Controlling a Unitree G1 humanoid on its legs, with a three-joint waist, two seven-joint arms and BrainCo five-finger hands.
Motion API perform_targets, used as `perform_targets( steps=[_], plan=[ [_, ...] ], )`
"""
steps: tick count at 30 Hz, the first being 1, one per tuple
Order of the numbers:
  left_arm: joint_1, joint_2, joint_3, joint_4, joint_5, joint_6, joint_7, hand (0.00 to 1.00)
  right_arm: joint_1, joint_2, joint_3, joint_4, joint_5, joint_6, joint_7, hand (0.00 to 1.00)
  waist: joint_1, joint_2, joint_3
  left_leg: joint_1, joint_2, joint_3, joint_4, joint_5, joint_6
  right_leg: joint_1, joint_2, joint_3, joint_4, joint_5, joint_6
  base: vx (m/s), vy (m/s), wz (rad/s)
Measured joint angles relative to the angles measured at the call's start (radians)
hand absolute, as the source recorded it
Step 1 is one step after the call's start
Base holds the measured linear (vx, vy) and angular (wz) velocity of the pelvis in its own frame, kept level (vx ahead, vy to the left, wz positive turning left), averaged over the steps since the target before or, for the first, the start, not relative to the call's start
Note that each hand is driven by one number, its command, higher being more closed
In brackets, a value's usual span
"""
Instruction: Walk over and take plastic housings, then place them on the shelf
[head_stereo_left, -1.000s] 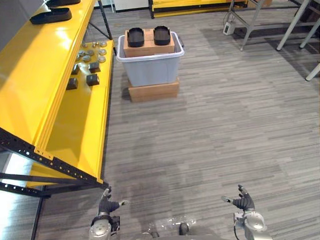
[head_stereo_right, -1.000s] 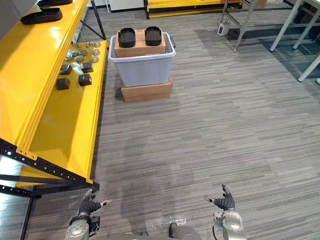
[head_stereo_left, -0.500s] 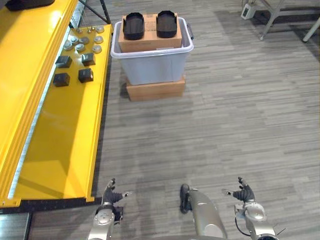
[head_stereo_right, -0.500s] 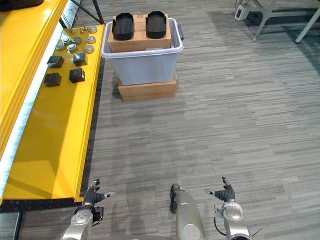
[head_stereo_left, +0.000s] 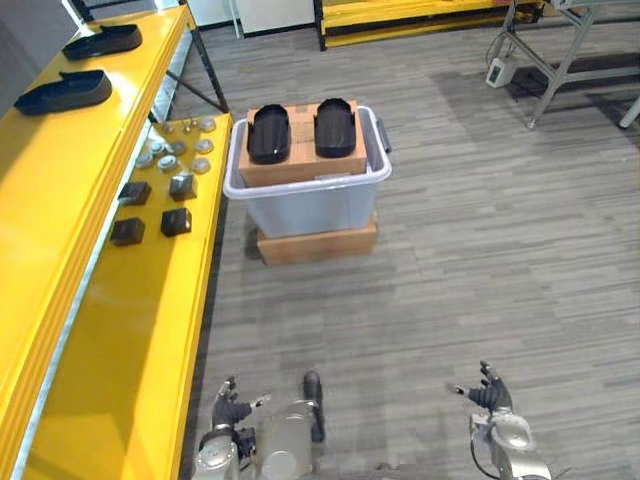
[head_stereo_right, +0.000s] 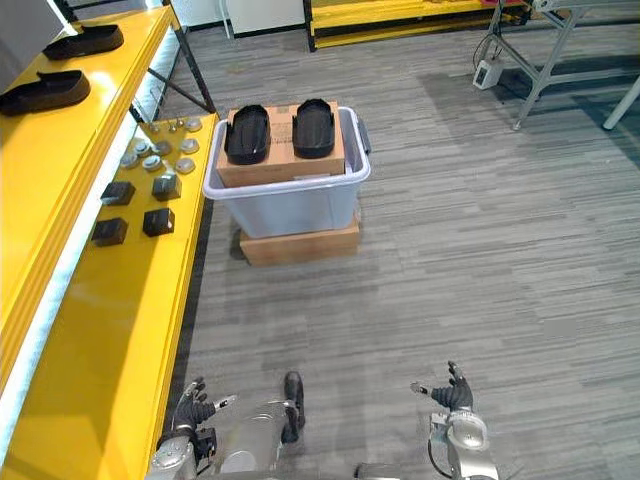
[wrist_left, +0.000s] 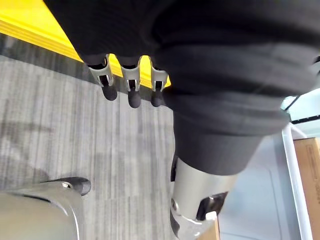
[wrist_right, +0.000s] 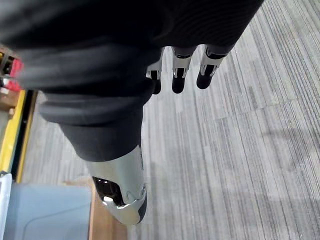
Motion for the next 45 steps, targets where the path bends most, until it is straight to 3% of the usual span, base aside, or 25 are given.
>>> perform_targets(
  steps=[1, 2, 3, 6, 7, 8, 9, 10, 11, 12, 13, 15, 16, 17, 19, 21, 24, 25, 26, 30, 37, 40, 45],
  plan=[
    [0.006, 0.008, -0.002, 0.0, 0.0, 0.002, 0.001, 0.0, 0.009, 0.005, 0.01, 0.0, 0.0, 0.001, 0.002, 0.0, -0.002, -0.001, 0.003, 0.074, -0.013, -0.004, -0.009, -0.027, 0.017, -0.065, -0.006, 0.014, 0.172, -0.014, -0.006, 0.62, 0.18, 0.18],
    [0.008, 0.011, -0.003, 0.0, 0.0, 0.002, 0.001, 0.0, 0.011, 0.005, 0.019, 0.0, 0.0, 0.001, 0.003, 0.0, -0.006, 0.002, 0.004, 0.108, -0.014, -0.007, -0.015, -0.04, 0.022, -0.088, -0.007, 0.015, 0.213, -0.024, -0.022, 0.73, 0.139, 0.3],
    [0.01, 0.022, -0.006, 0.0, -0.001, 0.001, 0.001, 0.0, 0.01, 0.006, 0.041, -0.001, 0.0, 0.001, 0.004, 0.0, -0.02, 0.006, 0.006, 0.208, -0.014, -0.029, -0.055, -0.054, 0.029, -0.157, 0.002, -0.015, 0.195, -0.061, -0.08, 0.5, 0.055, 0.33],
    [-0.011, 0.022, -0.011, -0.001, -0.002, -0.002, 0.001, 0.0, -0.009, 0.007, 0.048, -0.005, 0.0, -0.004, 0.005, 0.0, -0.036, 0.014, 0.01, 0.274, 0.004, -0.057, -0.099, -0.054, 0.028, -0.25, 0.029, -0.036, 0.032, -0.074, -0.106, 0.39, -0.019, 0.42],
    [-0.017, 0.017, -0.009, -0.001, -0.003, -0.005, 0.001, 0.0, -0.011, 0.008, 0.048, -0.005, 0.0, -0.004, 0.005, 0.0, -0.04, 0.018, 0.011, 0.31, 0.026, -0.064, -0.114, -0.068, 0.007, -0.287, 0.053, -0.015, -0.136, -0.058, -0.097, 0.44, -0.077, 0.39],
    [-0.017, 0.016, -0.009, -0.001, -0.003, -0.005, 0.001, 0.0, -0.009, 0.01, 0.046, -0.006, 0.0, -0.003, 0.005, 0.0, -0.041, 0.02, 0.012, 0.325, 0.036, -0.07, -0.117, -0.08, -0.003, -0.296, 0.064, -0.006, -0.202, -0.035, -0.101, 0.52, -0.123, 0.42],
    [-0.013, 0.015, -0.008, -0.001, -0.003, -0.005, 0.001, 0.0, -0.004, 0.014, 0.046, -0.005, 0.0, -0.003, 0.005, 0.0, -0.042, 0.015, 0.012, 0.347, 0.046, -0.08, -0.116, -0.108, -0.019, -0.302, 0.078, 0.01, -0.312, 0.021, -0.103, 0.34, -0.113, 0.37],
    [-0.007, 0.012, -0.007, 0.002, -0.003, -0.004, 0.001, 0.0, 0.004, 0.02, 0.045, -0.004, 0.0, -0.002, 0.005, 0.0, -0.042, 0.003, 0.01, 0.369, 0.053, -0.091, -0.111, -0.145, -0.04, -0.298, 0.081, 0.033, -0.379, 0.155, -0.108, 0.53, -0.24, 0.37],
    [0.005, -0.004, -0.007, 0.01, -0.003, -0.004, 0.001, 0.0, 0.018, 0.017, 0.042, -0.002, 0.0, 0.0, 0.005, 0.0, -0.045, 0.01, 0.002, 0.393, 0.075, -0.114, -0.112, -0.162, -0.059, -0.29, 0.098, 0.031, -0.354, 0.201, -0.149, 0.36, -0.184, 0.25],
    [0.008, -0.01, -0.007, 0.013, -0.002, -0.004, 0.0, 0.0, 0.021, 0.019, 0.036, -0.002, 0.0, 0.0, 0.004, 0.0, -0.043, 0.017, -0.008, 0.393, 0.086, -0.116, -0.111, -0.163, -0.062, -0.293, 0.106, 0.027, -0.342, 0.176, -0.154, 0.53, -0.296, 0.29],
    [0.011, -0.024, 0.004, 0.022, -0.002, -0.003, 0.0, 0.0, 0.019, 0.029, 0.017, -0.005, 0.003, 0.001, 0.005, 0.0, -0.047, 0.027, -0.011, 0.388, 0.104, -0.122, -0.079, -0.157, -0.071, -0.29, 0.108, -0.007, -0.315, 0.133, -0.179, 0.42, -0.251, 0.39],
    [0.001, -0.041, 0.013, 0.017, -0.002, -0.003, 0.0, 0.0, 0.038, 0.041, 0.015, -0.014, 0.011, 0.002, 0.004, 0.0, -0.052, 0.034, -0.011, 0.331, 0.129, -0.121, 0.074, -0.149, -0.084, -0.244, 0.108, -0.046, -0.33, 0.109, -0.197, 0.44, -0.28, 0.63],
    [-0.004, -0.056, 0.013, 0.009, -0.002, -0.003, -0.001, 0.0, 0.064, 0.047, 0.02, -0.042, 0.016, 0.002, 0.004, 0.0, -0.052, 0.041, -0.008, 0.251, 0.169, -0.101, 0.297, -0.112, -0.142, -0.167, 0.119, -0.077, -0.372, 0.094, -0.207, 0.37, -0.254, 0.76],
    [0.007, -0.068, 0.013, -0.012, -0.002, -0.004, -0.001, 0.0, 0.093, 0.06, 0.026, -0.072, 0.025, 0.001, 0.004, 0.0, -0.046, 0.045, -0.006, 0.183, 0.237, -0.047, 0.482, -0.117, -0.147, -0.082, 0.143, -0.095, -0.418, 0.086, -0.221, 0.36, -0.237, 0.56],
    [0.029, -0.074, 0.011, -0.026, -0.002, -0.003, -0.004, 0.0, 0.1, 0.078, 0.023, -0.092, 0.043, -0.003, 0.0, 0.0, -0.021, 0.04, -0.02, 0.138, 0.299, 0.025, 0.563, -0.125, -0.133, -0.014, 0.154, -0.106, -0.462, 0.083, -0.232, 0.3, -0.158, -0.14],
    [0.03, -0.076, 0.012, -0.026, -0.002, -0.003, -0.012, 0.0, 0.075, 0.08, 0.019, -0.093, 0.049, -0.013, -0.002, 0.0, -0.018, 0.046, -0.023, 0.098, 0.305, 0.04, 0.459, -0.133, -0.121, 0.028, 0.15, -0.1, -0.502, 0.087, -0.229, 0.3, -0.059, -0.25],
    [0.026, -0.076, 0.009, -0.022, -0.003, -0.003, -0.019, 0.0, 0.059, 0.081, 0.009, -0.078, 0.049, -0.012, -0.002, 0.0, -0.018, 0.048, -0.024, 0.092, 0.246, -0.034, 0.127, -0.111, -0.14, 0.06, 0.131, -0.065, -0.51, 0.091, -0.221, 0.29, 0.105, -0.25],
    [0.025, -0.076, 0.007, -0.022, -0.003, -0.003, -0.019, 0.0, 0.059, 0.078, -0.002, -0.071, 0.049, -0.012, -0.003, 0.0, -0.019, 0.06, -0.029, 0.106, 0.222, -0.072, -0.029, -0.013, -0.14, 0.066, 0.133, -0.051, -0.513, 0.082, -0.202, 0.26, 0.17, -0.23],
    [0.027, -0.078, 0.006, -0.02, -0.003, -0.003, -0.019, 0.0, 0.063, 0.074, -0.01, -0.072, 0.049, -0.012, -0.003, 0.0, -0.019, 0.075, -0.034, 0.109, 0.222, -0.088, -0.077, 0.095, -0.127, 0.069, 0.142, -0.043, -0.513, 0.072, -0.185, 0.23, 0.174, -0.3],
    [0.009, -0.034, -0.002, 0.002, -0.003, -0.002, -0.02, 0.0, 0.081, 0.108, -0.023, -0.047, 0.05, -0.01, -0.004, 0.0, -0.014, 0.023, -0.046, 0.161, 0.165, -0.045, -0.122, 0.093, -0.126, 0.086, 0.081, 0.022, -0.525, 0.05, -0.143, 0.15, 0.144, -0.2],
    [0.026, -0.023, -0.003, 0.039, 0.0, -0.001, -0.022, 0.0, 0.092, 0.104, -0.032, -0.081, 0.06, -0.01, -0.007, 0.0, -0.023, 0.032, -0.06, 0.22, 0.147, -0.015, -0.23, 0.117, -0.114, 0.079, 0.065, 0.053, -0.546, 0.038, -0.119, 0.0, 0.021, -0.15],
    [0.042, -0.019, -0.004, 0.038, 0.001, -0.001, -0.022, 0.0, 0.11, 0.098, -0.08, -0.229, 0.06, -0.009, -0.029, 0.0, -0.025, 0.039, -0.067, 0.22, 0.142, -0.006, -0.282, 0.141, -0.117, 0.052, 0.069, 0.071, -0.552, 0.035, -0.118, -0.02, -0.008, -0.12],
    [0.073, 0.014, -0.037, 0.031, 0.016, -0.001, -0.023, 0.0, 0.12, 0.042, -0.159, -0.483, 0.055, -0.02, -0.078, 0.0, -0.032, 0.025, -0.09, 0.22, 0.133, -0.007, -0.318, 0.149, -0.115, 0.049, 0.072, 0.076, -0.578, 0.037, -0.116, 0.05, -0.003, 0.02]
  ],
)
